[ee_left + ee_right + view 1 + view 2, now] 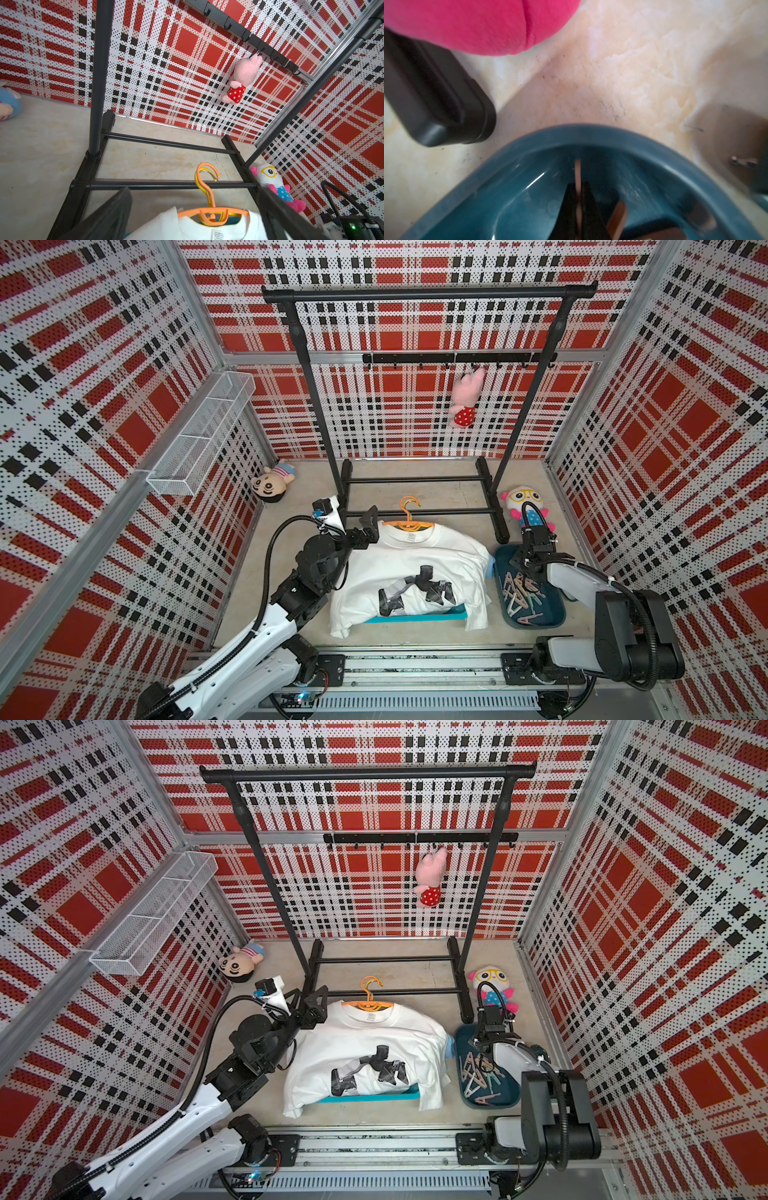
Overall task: Use clothespins to secure the t-shirt on both sides of the hanger
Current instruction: Pick up the clothespin from the storage box.
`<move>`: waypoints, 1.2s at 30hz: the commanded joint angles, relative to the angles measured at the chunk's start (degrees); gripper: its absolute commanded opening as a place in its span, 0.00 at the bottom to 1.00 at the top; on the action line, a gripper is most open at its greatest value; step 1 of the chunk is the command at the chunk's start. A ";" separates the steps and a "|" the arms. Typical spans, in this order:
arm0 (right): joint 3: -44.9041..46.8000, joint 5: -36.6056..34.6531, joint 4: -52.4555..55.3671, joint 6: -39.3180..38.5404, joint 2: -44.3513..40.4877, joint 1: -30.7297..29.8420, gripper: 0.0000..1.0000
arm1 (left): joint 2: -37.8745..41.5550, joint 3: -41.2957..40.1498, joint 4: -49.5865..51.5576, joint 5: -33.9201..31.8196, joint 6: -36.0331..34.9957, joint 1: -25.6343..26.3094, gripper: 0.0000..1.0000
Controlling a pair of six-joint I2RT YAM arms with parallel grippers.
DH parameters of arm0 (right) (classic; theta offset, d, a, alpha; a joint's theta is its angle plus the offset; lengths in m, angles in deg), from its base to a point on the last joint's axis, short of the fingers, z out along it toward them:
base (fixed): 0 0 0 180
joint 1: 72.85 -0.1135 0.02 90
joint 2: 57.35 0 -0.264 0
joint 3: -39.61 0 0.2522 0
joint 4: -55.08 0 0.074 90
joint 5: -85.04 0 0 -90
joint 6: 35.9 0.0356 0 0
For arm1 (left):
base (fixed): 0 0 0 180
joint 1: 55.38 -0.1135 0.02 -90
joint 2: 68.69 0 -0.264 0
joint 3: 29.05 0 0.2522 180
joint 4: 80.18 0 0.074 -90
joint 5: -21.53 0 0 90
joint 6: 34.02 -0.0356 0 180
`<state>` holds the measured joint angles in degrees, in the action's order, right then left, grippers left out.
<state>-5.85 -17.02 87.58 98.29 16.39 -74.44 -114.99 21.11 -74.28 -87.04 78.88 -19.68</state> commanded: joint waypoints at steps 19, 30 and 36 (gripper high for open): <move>-14.35 13.30 2.01 -4.77 -28.16 -11.52 0.00 | -14.28 10.51 -1.81 20.18 -12.81 25.14 0.97; -21.12 9.21 -11.16 -10.92 -23.14 -30.50 0.00 | -27.82 15.64 -5.87 17.69 1.66 26.40 0.91; -21.73 5.56 -11.64 -12.04 -22.70 -35.45 0.00 | -29.18 16.53 -9.48 14.79 1.94 26.09 0.84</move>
<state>-26.51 -8.45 78.22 87.77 -5.84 -108.75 -143.65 35.01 -79.98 -70.91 79.64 6.49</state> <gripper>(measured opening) 0.072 0.850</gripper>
